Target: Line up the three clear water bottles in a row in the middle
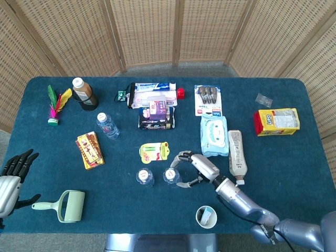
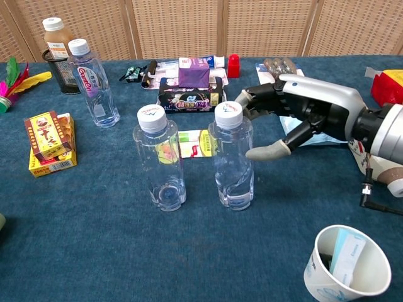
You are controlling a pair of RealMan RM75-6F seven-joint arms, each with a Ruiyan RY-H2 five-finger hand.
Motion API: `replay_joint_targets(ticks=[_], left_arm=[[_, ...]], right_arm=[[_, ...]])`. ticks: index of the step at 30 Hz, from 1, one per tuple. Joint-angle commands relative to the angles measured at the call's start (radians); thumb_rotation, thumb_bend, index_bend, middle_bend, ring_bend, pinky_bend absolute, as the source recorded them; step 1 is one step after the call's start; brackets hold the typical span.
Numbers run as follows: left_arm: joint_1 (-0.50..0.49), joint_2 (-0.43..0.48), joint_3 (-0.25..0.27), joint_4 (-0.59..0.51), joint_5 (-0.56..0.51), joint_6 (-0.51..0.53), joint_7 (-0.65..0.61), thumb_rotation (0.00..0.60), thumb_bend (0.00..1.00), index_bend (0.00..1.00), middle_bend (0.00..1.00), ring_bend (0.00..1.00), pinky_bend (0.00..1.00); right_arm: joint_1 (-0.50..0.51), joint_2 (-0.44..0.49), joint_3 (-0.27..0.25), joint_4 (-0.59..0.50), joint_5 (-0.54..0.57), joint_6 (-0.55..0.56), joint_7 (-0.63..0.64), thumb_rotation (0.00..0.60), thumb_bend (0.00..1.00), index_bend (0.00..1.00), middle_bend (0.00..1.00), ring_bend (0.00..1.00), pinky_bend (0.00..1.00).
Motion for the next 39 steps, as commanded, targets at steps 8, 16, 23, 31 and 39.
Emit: replay_joint_targets(ticks=[8, 16, 23, 31, 39], left_arm=[[-0.001, 0.001, 0.001, 0.0, 0.001, 0.0, -0.004, 0.6, 0.11, 0.0, 0.0, 0.0, 0.01], [0.004, 0.004, 0.001, 0.001, 0.005, 0.011, -0.014, 0.6, 0.11, 0.0, 0.0, 0.0, 0.01], [0.007, 0.01, 0.0, 0.004, 0.011, 0.022, -0.038, 0.6, 0.11, 0.0, 0.0, 0.0, 0.01], [-0.022, 0.014, -0.043, 0.044, -0.056, -0.004, -0.121, 0.6, 0.11, 0.0, 0.0, 0.0, 0.01], [-0.103, 0.004, -0.11, 0.172, -0.114, -0.099, -0.305, 0.6, 0.11, 0.0, 0.0, 0.0, 0.01]], right_arm=[[-0.014, 0.056, -0.034, -0.041, -0.038, 0.03, -0.006, 0.6, 0.24, 0.3, 0.3, 0.2, 0.12], [-0.044, 0.175, -0.096, -0.104, -0.09, 0.066, -0.024, 0.6, 0.24, 0.25, 0.21, 0.15, 0.11], [-0.094, 0.309, -0.151, -0.15, -0.126, 0.133, -0.054, 0.6, 0.24, 0.24, 0.2, 0.15, 0.14], [-0.208, 0.447, -0.192, -0.161, -0.117, 0.265, -0.128, 0.6, 0.24, 0.24, 0.21, 0.15, 0.16], [-0.368, 0.522, -0.22, -0.152, -0.096, 0.441, -0.221, 0.6, 0.23, 0.24, 0.2, 0.14, 0.14]])
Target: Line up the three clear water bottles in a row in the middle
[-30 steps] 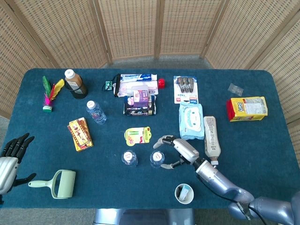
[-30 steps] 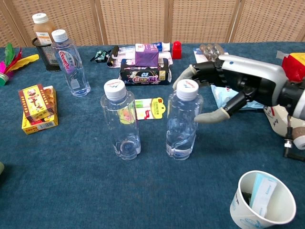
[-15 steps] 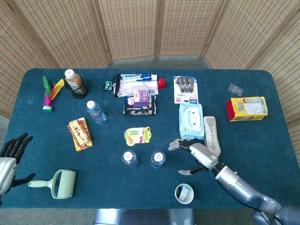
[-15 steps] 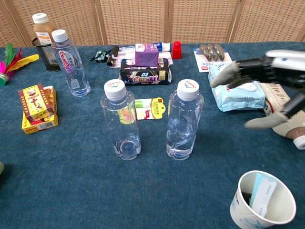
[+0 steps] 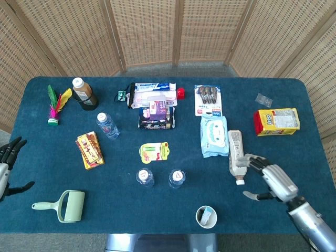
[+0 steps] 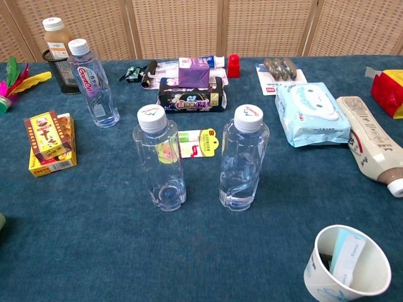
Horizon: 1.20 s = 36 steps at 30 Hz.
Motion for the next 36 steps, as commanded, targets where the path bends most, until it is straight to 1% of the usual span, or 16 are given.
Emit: replay_joint_targets(ticks=[1, 2, 5, 9, 14, 17, 21, 26, 31, 36], left_arm=[[-0.053, -0.012, -0.038, 0.083, -0.028, -0.064, -0.122, 0.6, 0.11, 0.0, 0.0, 0.0, 0.01], [-0.071, -0.018, -0.046, 0.109, -0.034, -0.092, -0.179, 0.6, 0.11, 0.0, 0.0, 0.0, 0.01], [-0.11, -0.041, -0.064, 0.18, -0.037, -0.14, -0.271, 0.6, 0.1, 0.0, 0.0, 0.0, 0.01], [-0.159, -0.121, -0.088, 0.302, -0.022, -0.162, -0.367, 0.6, 0.03, 0.0, 0.0, 0.0, 0.01], [-0.207, -0.241, -0.119, 0.448, -0.063, -0.196, -0.372, 0.6, 0.0, 0.0, 0.0, 0.0, 0.01], [-0.248, -0.306, -0.133, 0.525, -0.082, -0.24, -0.381, 0.6, 0.0, 0.0, 0.0, 0.0, 0.01], [-0.305, -0.368, -0.136, 0.597, -0.083, -0.309, -0.402, 0.6, 0.0, 0.0, 0.0, 0.0, 0.01], [-0.364, -0.447, -0.151, 0.663, -0.101, -0.375, -0.429, 0.6, 0.0, 0.0, 0.0, 0.0, 0.01], [-0.41, -0.494, -0.162, 0.664, -0.119, -0.435, -0.465, 0.6, 0.0, 0.0, 0.0, 0.0, 0.01], [-0.451, -0.54, -0.18, 0.695, -0.156, -0.5, -0.492, 0.6, 0.0, 0.0, 0.0, 0.0, 0.01]], right_arm=[[-0.075, 0.021, -0.008, 0.008, 0.022, 0.077, -0.053, 0.6, 0.23, 0.24, 0.2, 0.14, 0.14], [-0.1, 0.022, -0.007, 0.011, 0.034, 0.101, -0.067, 0.6, 0.23, 0.24, 0.2, 0.14, 0.13], [-0.149, 0.011, -0.005, 0.022, 0.046, 0.149, -0.095, 0.6, 0.23, 0.24, 0.2, 0.14, 0.12], [-0.205, -0.018, 0.005, 0.055, 0.056, 0.204, -0.124, 0.6, 0.23, 0.24, 0.2, 0.14, 0.12], [-0.237, -0.04, 0.015, 0.089, 0.06, 0.22, -0.126, 0.6, 0.23, 0.25, 0.2, 0.13, 0.1], [-0.245, -0.046, 0.027, 0.104, 0.06, 0.222, -0.125, 0.6, 0.23, 0.25, 0.2, 0.13, 0.1], [-0.256, -0.044, 0.041, 0.108, 0.054, 0.236, -0.115, 0.6, 0.23, 0.25, 0.2, 0.13, 0.09], [-0.256, -0.043, 0.045, 0.114, 0.03, 0.232, -0.093, 0.6, 0.23, 0.26, 0.2, 0.13, 0.09], [-0.254, -0.042, 0.045, 0.112, 0.011, 0.216, -0.09, 0.6, 0.23, 0.26, 0.2, 0.13, 0.09], [-0.255, -0.041, 0.048, 0.11, -0.005, 0.208, -0.091, 0.6, 0.23, 0.26, 0.21, 0.13, 0.09]])
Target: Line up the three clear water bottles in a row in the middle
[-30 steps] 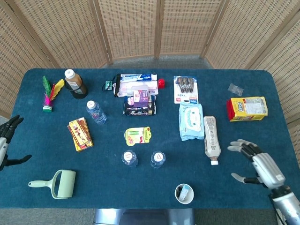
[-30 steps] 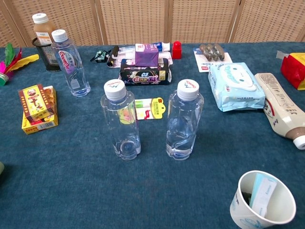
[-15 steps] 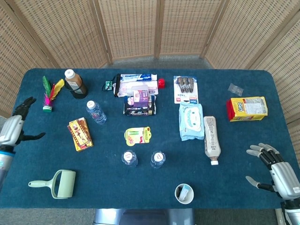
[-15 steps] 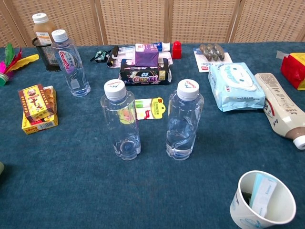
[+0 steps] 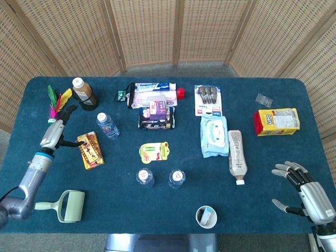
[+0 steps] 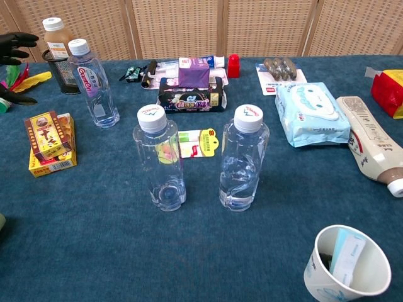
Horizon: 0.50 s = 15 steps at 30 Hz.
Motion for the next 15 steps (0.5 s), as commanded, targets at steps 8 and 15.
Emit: replay_joint_targets(ticks=[8, 15], left_arm=[[-0.087, -0.102, -0.021, 0.125, -0.043, -0.116, -0.04, 0.6, 0.0, 0.0, 0.0, 0.0, 0.01], [-0.136, -0.167, -0.012, 0.213, -0.018, -0.158, -0.095, 0.6, 0.01, 0.0, 0.0, 0.0, 0.02]], right_arm=[[-0.004, -0.005, 0.01, 0.0, -0.009, -0.016, -0.018, 0.6, 0.23, 0.26, 0.21, 0.13, 0.09], [-0.004, -0.009, 0.027, -0.006, 0.0, -0.028, -0.034, 0.6, 0.23, 0.26, 0.21, 0.13, 0.09]])
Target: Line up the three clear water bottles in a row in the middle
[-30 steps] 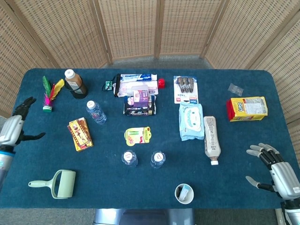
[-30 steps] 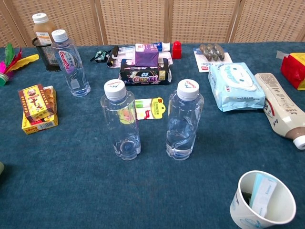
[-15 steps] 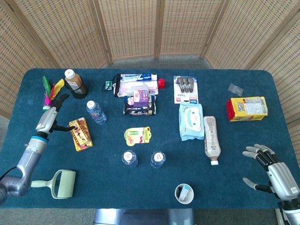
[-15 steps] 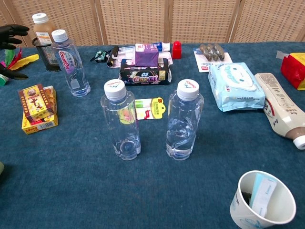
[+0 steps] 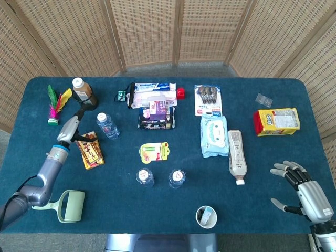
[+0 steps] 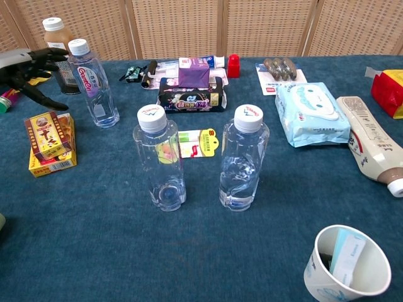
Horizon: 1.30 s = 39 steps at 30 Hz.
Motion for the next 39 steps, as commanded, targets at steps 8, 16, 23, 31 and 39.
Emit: replay_joint_targets(ticks=[8, 16, 23, 31, 39], left_arm=[[-0.055, -0.074, 0.025, 0.093, 0.064, -0.009, -0.114, 0.6, 0.1, 0.0, 0.07, 0.07, 0.25], [-0.074, -0.128, 0.011, 0.139, 0.057, 0.04, -0.066, 0.6, 0.24, 0.2, 0.32, 0.24, 0.38], [-0.083, -0.171, -0.014, 0.178, 0.023, 0.065, -0.001, 0.6, 0.27, 0.31, 0.4, 0.29, 0.43], [-0.081, -0.187, -0.018, 0.187, 0.021, 0.095, -0.018, 0.6, 0.28, 0.35, 0.42, 0.3, 0.44], [-0.04, -0.108, 0.026, 0.089, 0.105, 0.223, -0.083, 0.6, 0.28, 0.35, 0.42, 0.3, 0.44]], right_arm=[[0.0, -0.002, 0.016, -0.012, 0.003, -0.008, -0.007, 0.6, 0.23, 0.26, 0.21, 0.13, 0.09], [0.004, -0.003, 0.022, -0.02, -0.001, -0.023, -0.002, 0.6, 0.23, 0.26, 0.22, 0.13, 0.09], [0.001, 0.0, 0.021, -0.014, -0.011, -0.02, 0.018, 0.6, 0.23, 0.26, 0.22, 0.13, 0.09], [-0.003, -0.002, 0.025, -0.015, -0.018, -0.015, 0.013, 0.6, 0.23, 0.26, 0.22, 0.13, 0.09], [0.004, -0.014, 0.03, -0.013, -0.011, -0.04, -0.005, 0.6, 0.23, 0.26, 0.22, 0.13, 0.09]])
